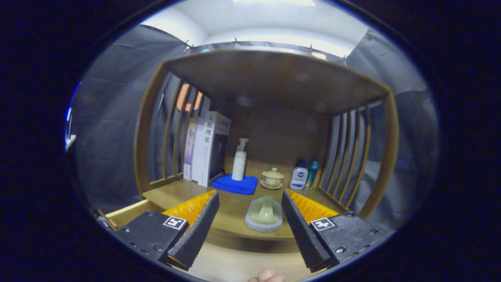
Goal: Pull open the drawer, take out the items inside it, and place them on the countertop above the cabinet.
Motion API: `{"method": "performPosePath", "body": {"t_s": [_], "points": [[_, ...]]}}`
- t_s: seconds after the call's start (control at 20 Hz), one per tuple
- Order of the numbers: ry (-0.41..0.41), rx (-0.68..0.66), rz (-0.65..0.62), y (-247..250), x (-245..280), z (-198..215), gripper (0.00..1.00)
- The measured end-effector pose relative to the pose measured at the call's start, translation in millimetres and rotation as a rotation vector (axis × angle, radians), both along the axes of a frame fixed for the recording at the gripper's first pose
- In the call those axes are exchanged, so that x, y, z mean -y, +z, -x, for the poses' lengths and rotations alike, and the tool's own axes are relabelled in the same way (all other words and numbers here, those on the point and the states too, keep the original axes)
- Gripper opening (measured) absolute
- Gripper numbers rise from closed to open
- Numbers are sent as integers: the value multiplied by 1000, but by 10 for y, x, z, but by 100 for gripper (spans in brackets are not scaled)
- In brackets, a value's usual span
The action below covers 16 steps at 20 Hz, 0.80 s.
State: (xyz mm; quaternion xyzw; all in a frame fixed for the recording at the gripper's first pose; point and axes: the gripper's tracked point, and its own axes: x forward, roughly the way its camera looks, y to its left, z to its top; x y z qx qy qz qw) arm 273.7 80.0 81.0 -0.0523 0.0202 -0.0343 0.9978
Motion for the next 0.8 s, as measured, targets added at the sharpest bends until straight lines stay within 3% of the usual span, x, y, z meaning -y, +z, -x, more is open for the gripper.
{"method": "performPosePath", "body": {"t_s": [0.05,0.4,0.8], "points": [[12,22,-11,-34,-95,220,100],[32,26,-5,-678,-398,1281,100],[-34,-78,-149,-1433,-234,1534,100]]}}
